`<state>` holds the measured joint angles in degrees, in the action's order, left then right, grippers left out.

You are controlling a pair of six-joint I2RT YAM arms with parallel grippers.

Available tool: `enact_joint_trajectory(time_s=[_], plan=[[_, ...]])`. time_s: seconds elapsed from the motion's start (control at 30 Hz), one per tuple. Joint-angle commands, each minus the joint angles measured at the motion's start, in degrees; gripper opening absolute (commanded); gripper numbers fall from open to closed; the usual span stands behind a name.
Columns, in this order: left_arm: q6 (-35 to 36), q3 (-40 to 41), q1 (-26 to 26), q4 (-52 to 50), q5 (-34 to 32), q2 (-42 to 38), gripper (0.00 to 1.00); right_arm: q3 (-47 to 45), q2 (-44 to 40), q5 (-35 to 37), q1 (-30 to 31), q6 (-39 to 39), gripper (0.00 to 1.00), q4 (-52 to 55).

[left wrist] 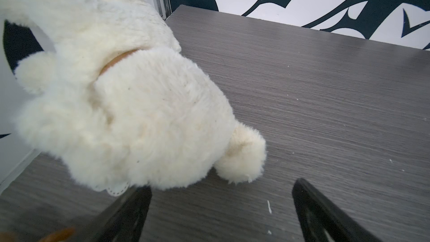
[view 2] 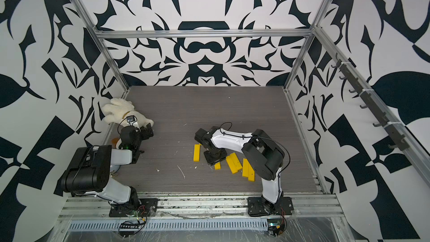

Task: Assemble the number 8 with building blocks
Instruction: Pick up the building block from the center of the board, then assemble the building block at the center of the board.

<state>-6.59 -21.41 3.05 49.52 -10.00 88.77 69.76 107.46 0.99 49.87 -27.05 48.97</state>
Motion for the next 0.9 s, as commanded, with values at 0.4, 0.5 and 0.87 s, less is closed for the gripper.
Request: enact_joint_trajectory(time_s=[0.4,0.5,0.87], plan=[[0.0,-0.4,0.3,0.9,0.3,-0.3,0.99,-9.7,-21.5,5.7,6.3,34.4,0.22,-6.7],[0.0,-0.4,0.3,0.9,0.4,-0.3,0.99,-12.7,-26.0,6.2,9.4,42.7,0.21,-9.5],[0.0,-0.4,0.2,0.9,0.3,-0.3,0.99,-18.0,-27.1,3.6,10.7,56.1,0.20,-16.4]])
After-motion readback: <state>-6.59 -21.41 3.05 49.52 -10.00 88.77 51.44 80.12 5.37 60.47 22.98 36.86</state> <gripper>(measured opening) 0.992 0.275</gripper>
